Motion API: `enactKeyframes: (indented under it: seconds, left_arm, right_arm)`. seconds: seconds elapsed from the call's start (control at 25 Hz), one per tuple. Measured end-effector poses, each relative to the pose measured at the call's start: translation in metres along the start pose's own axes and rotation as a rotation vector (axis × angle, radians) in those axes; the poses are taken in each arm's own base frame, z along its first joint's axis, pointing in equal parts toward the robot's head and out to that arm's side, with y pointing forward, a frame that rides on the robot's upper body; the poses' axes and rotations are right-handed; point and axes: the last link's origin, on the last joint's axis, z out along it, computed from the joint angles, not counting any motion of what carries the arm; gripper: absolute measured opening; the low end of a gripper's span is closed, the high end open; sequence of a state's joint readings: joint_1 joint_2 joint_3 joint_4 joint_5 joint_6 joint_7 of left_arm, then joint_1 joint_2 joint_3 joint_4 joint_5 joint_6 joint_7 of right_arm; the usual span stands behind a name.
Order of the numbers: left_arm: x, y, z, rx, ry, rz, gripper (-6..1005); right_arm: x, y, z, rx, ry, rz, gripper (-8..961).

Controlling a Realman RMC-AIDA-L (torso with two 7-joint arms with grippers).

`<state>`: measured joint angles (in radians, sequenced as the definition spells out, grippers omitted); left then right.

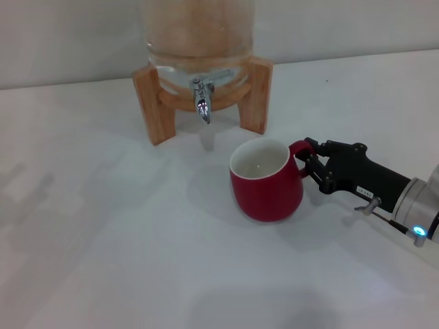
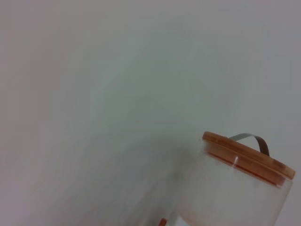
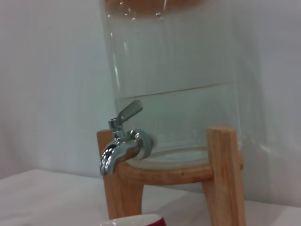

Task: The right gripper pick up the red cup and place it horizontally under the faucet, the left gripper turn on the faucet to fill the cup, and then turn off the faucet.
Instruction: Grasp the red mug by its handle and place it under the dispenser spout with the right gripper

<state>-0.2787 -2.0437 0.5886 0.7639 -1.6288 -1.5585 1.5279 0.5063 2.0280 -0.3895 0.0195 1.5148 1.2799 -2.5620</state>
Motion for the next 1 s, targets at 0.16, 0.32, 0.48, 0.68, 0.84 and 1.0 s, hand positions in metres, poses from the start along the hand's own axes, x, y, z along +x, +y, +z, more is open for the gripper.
enactKeyframes:
  seconds: [0.16, 0.32, 0.48, 0.68, 0.84, 1.0]
  left_arm:
    - [-0.001, 0.001, 0.001, -0.002, 0.000, -0.001, 825]
    - [-0.001, 0.001, 0.001, -0.002, 0.000, -0.002, 825]
    - [-0.001, 0.001, 0.000, -0.001, -0.001, -0.002, 825]
    - [-0.002, 0.000, 0.000, 0.001, -0.001, -0.003, 825]
    - [-0.002, 0.001, 0.000, -0.001, -0.003, -0.003, 825]
    - [-0.003, 0.001, 0.001, -0.007, -0.013, -0.002, 825]
  right_arm:
    - [-0.001, -0.002, 0.003, 0.016, -0.003, -0.002, 165]
    - [-0.002, -0.001, 0.011, 0.019, 0.009, -0.001, 165]
    - [-0.002, 0.002, 0.019, 0.012, 0.021, -0.005, 165]
    - [-0.005, 0.006, 0.031, -0.005, 0.031, -0.018, 164]
    - [-0.008, 0.008, 0.037, -0.013, 0.027, -0.023, 165]
    - [-0.010, 0.008, 0.040, -0.009, 0.022, -0.024, 165]
